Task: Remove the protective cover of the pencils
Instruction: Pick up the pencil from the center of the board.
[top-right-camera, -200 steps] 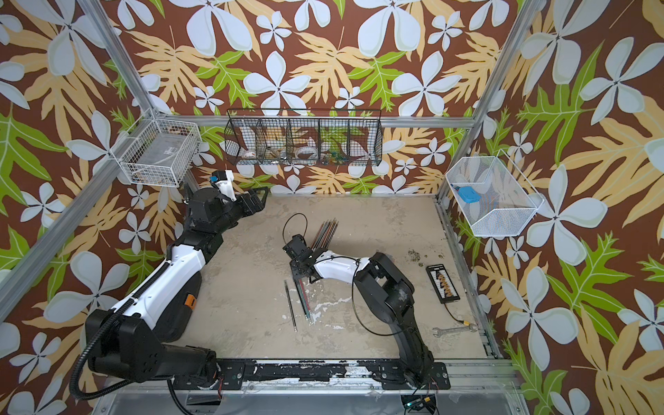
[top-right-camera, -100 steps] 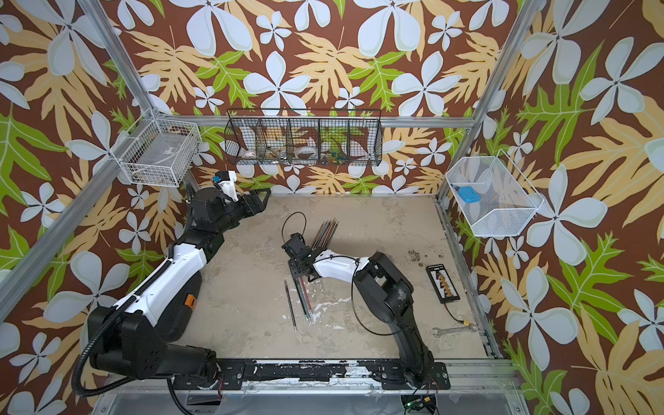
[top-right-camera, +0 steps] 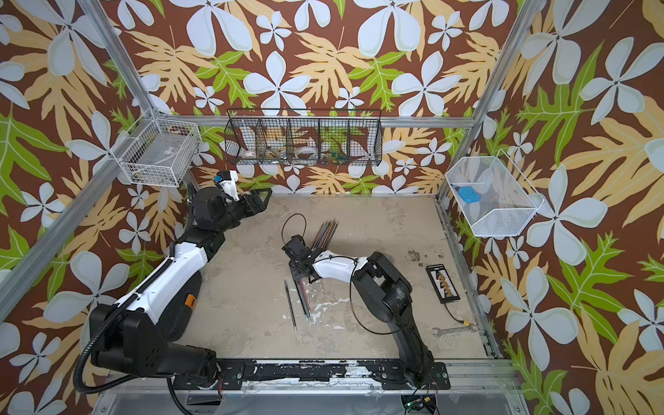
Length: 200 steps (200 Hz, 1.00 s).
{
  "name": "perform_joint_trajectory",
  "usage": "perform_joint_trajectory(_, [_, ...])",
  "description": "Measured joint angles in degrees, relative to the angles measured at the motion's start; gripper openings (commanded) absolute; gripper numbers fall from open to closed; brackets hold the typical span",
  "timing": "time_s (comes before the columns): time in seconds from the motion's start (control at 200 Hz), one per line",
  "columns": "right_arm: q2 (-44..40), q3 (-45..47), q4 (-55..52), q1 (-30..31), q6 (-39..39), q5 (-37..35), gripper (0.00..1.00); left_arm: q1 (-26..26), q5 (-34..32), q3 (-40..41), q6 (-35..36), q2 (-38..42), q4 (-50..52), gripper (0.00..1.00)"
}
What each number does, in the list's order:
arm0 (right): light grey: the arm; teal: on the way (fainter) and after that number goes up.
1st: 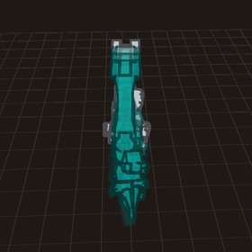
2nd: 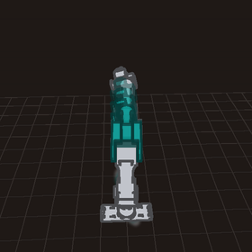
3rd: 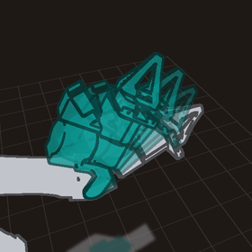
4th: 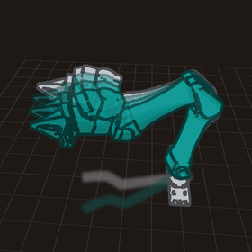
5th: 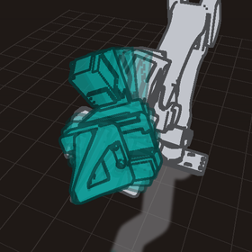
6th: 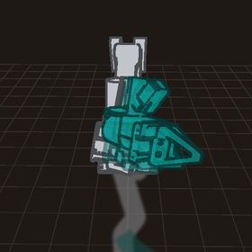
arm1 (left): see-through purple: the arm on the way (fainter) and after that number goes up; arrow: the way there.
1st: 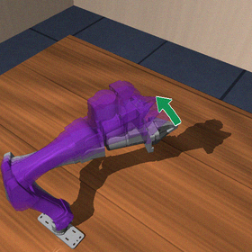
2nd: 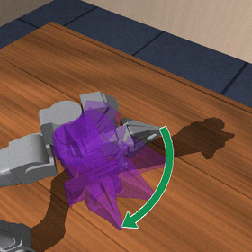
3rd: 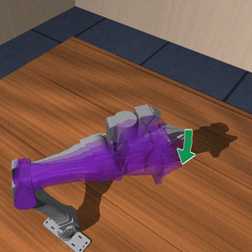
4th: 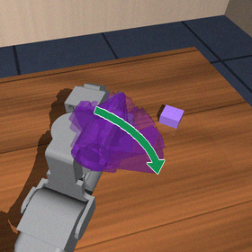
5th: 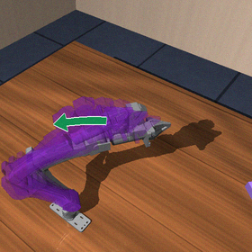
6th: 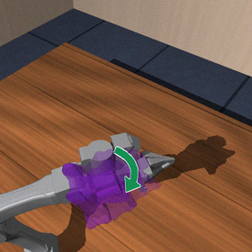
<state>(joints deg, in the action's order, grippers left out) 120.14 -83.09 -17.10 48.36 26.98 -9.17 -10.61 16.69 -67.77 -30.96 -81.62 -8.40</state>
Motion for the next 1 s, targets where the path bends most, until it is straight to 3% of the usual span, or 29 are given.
perform_joint_trajectory(0.761, [3.19, -2.4, -0.02, 0.74, 0.0, -1.16, 0.23, 0.0, 1.49, 0.0, -0.39, -0.11, -0.02, 0.9])
perform_joint_trajectory(0.871, [3.43, -2.58, 0.2, 0.74, 0.07, -1.95, 0.18, 0.0, 1.62, 0.0, -0.39, -0.13, -0.02, 0.9])
perform_joint_trajectory(1.001, [2.91, -1.62, 0.57, 0.72, 0.24, -3.08, 0.02, 0.0, 1.75, 0.0, -0.39, -0.13, -0.02, 0.9])
